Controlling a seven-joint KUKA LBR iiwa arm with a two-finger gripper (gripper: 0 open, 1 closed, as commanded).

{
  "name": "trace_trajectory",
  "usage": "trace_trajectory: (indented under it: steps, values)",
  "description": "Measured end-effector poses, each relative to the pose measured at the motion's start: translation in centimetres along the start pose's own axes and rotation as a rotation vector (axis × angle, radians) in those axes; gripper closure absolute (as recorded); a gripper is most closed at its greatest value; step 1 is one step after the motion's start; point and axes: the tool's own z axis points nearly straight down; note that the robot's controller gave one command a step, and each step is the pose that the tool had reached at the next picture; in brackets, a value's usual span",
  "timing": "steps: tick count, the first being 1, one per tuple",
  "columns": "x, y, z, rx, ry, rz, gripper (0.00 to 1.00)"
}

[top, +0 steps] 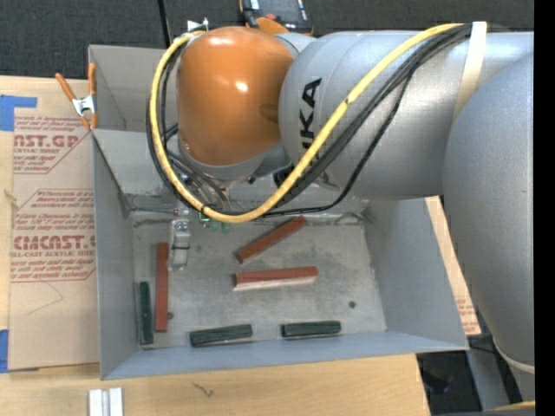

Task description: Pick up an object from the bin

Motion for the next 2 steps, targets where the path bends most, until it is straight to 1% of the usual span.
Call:
trace_trajectory:
  steps: [1,2]
  values:
    - [-0.4,-0.8,4.7,-0.003,-0.007,-0.028,0.00]
    - [-0.3,-1.3,11.6,-0.001,-0.003,-0.072,0.00]
